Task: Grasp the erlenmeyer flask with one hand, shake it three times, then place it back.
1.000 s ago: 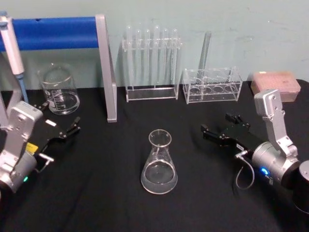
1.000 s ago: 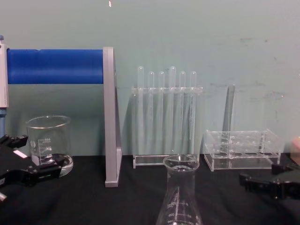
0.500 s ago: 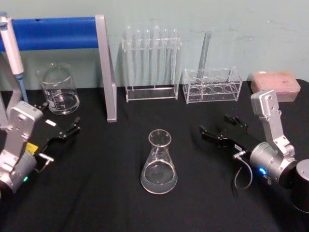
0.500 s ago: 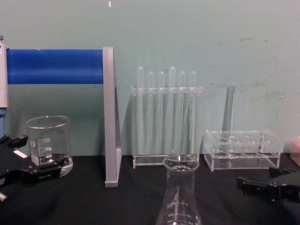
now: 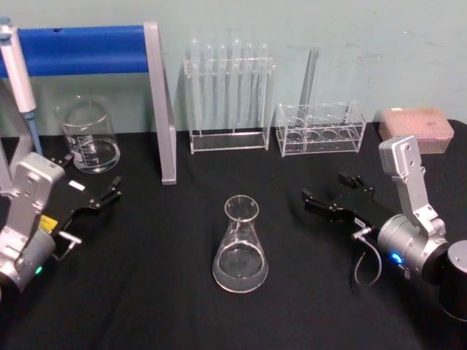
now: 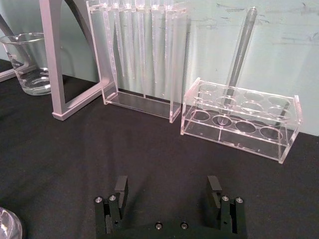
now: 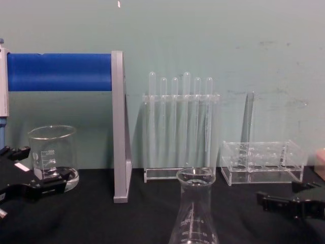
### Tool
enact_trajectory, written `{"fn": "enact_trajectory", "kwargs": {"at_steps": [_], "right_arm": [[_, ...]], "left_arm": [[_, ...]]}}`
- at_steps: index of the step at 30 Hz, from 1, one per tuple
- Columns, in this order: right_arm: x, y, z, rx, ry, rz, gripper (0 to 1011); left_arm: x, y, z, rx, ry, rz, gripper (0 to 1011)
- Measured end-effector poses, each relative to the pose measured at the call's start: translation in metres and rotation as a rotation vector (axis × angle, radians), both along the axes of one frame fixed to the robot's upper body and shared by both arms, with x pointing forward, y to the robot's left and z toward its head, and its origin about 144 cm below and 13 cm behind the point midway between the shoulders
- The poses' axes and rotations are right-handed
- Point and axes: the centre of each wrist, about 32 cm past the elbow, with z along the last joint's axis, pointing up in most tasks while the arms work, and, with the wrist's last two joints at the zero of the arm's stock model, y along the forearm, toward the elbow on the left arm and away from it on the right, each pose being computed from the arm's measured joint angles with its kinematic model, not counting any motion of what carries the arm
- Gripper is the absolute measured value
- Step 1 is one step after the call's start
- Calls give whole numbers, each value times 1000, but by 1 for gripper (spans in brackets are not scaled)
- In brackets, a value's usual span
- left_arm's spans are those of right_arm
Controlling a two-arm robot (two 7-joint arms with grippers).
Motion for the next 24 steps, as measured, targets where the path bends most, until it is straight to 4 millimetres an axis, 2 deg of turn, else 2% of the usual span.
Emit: {"fn": "enact_trajectory", "kwargs": {"at_steps": [24], "right_arm": [[0, 0, 0, -1, -2, -1, 1000]], "left_arm": [[0, 0, 0, 0, 0, 0, 1001]]}}
